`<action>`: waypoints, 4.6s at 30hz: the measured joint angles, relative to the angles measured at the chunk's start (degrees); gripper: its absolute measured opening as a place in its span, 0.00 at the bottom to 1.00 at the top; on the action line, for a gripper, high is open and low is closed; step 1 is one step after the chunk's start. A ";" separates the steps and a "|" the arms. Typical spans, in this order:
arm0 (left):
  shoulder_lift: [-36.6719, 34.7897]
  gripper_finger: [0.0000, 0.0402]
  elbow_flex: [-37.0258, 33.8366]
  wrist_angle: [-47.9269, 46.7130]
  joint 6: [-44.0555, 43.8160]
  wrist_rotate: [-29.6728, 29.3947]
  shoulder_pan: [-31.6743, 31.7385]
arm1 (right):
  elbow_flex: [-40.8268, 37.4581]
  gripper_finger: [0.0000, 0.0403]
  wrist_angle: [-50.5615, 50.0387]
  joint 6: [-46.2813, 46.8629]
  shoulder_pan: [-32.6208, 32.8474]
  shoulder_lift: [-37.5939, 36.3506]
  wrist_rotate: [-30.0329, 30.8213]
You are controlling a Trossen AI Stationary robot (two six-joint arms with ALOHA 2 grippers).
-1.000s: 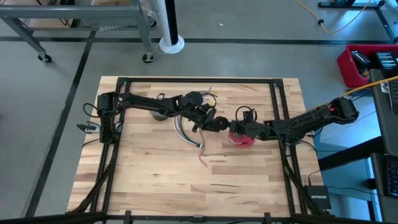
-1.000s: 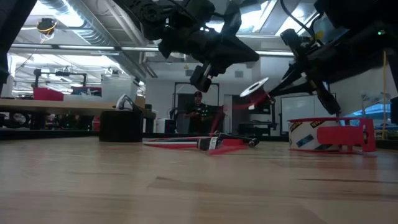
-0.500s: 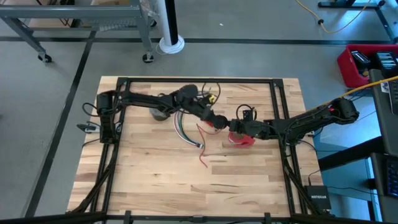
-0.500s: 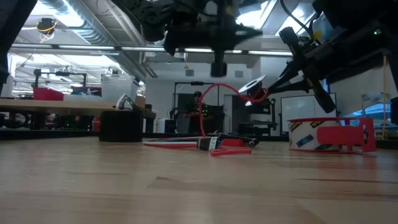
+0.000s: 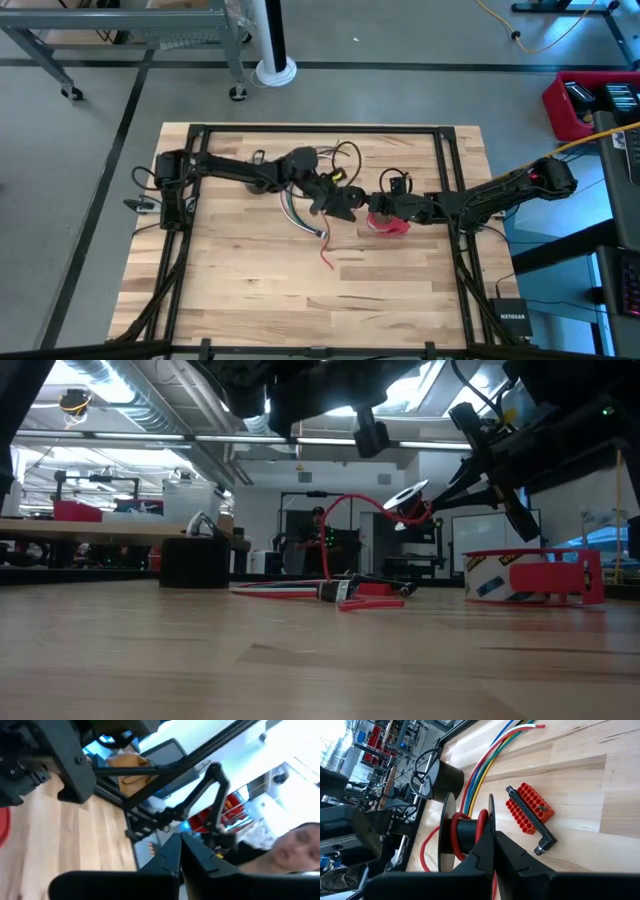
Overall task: Coil cords
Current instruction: Coil the red wire onto the spool
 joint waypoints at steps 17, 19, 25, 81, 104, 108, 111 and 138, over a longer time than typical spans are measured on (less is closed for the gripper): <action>0.07 0.17 0.00 -3.52 22.57 -12.42 -8.15 | 0.00 0.01 3.34 -0.02 0.00 -0.04 -2.79; 0.13 0.24 -0.02 -5.63 24.44 -15.00 -8.93 | 0.00 0.01 3.33 -0.02 0.00 -0.04 -2.76; -1.05 0.37 -0.02 -7.08 26.92 -15.61 -7.99 | 0.00 0.01 3.33 -0.02 0.00 -0.04 -2.81; -37.97 0.38 -58.13 12.41 9.80 -66.04 -9.57 | 0.02 0.01 2.18 -6.62 0.00 -9.48 -6.97; -6.19 0.38 -34.52 12.60 44.32 -67.36 -10.37 | 0.02 0.01 3.65 -6.58 0.00 -9.25 -6.86; -6.19 0.38 -33.78 12.56 46.02 -65.08 -11.11 | 0.02 0.01 3.70 -6.57 0.00 -9.25 -6.87; -6.19 0.38 -33.23 12.51 46.01 -64.89 -11.50 | 0.02 0.01 3.72 -6.56 0.00 -9.25 -6.87; -0.45 0.38 -30.64 13.80 43.42 -67.30 -13.41 | 0.02 0.01 4.82 -6.54 0.00 -9.25 -6.92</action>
